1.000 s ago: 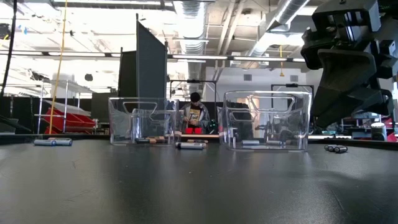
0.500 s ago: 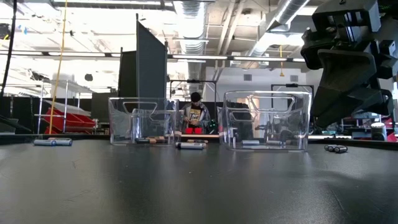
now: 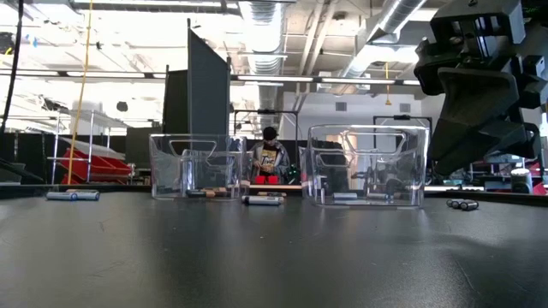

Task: Sort batteries
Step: Put the white battery into the right transparent bin

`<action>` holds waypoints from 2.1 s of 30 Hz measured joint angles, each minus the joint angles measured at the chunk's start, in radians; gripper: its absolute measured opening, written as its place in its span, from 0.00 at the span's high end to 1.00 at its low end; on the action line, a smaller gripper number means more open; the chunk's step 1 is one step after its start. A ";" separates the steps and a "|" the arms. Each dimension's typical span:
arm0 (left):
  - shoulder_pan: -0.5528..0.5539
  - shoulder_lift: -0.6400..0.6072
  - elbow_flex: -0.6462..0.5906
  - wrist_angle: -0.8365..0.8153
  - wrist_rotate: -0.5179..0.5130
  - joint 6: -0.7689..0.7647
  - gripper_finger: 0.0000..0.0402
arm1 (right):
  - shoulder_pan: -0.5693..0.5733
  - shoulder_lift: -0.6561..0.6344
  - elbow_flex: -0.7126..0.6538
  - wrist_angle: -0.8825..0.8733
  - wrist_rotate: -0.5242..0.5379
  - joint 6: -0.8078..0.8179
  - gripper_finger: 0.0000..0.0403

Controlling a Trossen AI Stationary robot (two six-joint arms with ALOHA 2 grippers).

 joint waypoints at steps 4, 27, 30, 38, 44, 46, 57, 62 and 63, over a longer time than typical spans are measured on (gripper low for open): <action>0.005 -0.013 -0.001 -0.001 0.000 -0.002 0.89 | 0.000 0.000 0.000 0.000 0.000 -0.001 0.70; 0.156 -0.088 -0.004 0.031 -0.113 0.137 0.89 | 0.000 0.000 0.000 0.002 0.000 -0.030 0.70; 0.219 -0.088 -0.003 0.100 -0.156 0.217 0.89 | 0.000 0.000 0.000 0.003 0.000 -0.030 0.70; 0.463 -0.089 -0.002 0.359 -0.200 0.520 0.89 | 0.001 0.000 0.000 0.061 -0.001 -0.104 0.70; 0.673 -0.089 0.009 0.605 -0.200 0.801 0.89 | 0.003 0.000 0.000 0.060 -0.001 -0.105 0.70; 0.740 -0.089 0.045 0.629 -0.189 0.903 0.89 | 0.004 0.000 0.000 0.060 -0.001 -0.105 0.70; 1.101 -0.053 0.456 0.430 -0.061 1.448 0.89 | 0.023 0.000 0.000 0.060 -0.001 -0.105 0.70; 1.255 0.082 0.720 0.298 0.075 1.663 0.89 | 0.028 0.000 0.000 0.065 -0.001 -0.090 0.70; 1.278 0.120 0.779 0.268 0.095 1.700 0.89 | 0.028 0.000 0.000 0.067 -0.001 -0.076 0.70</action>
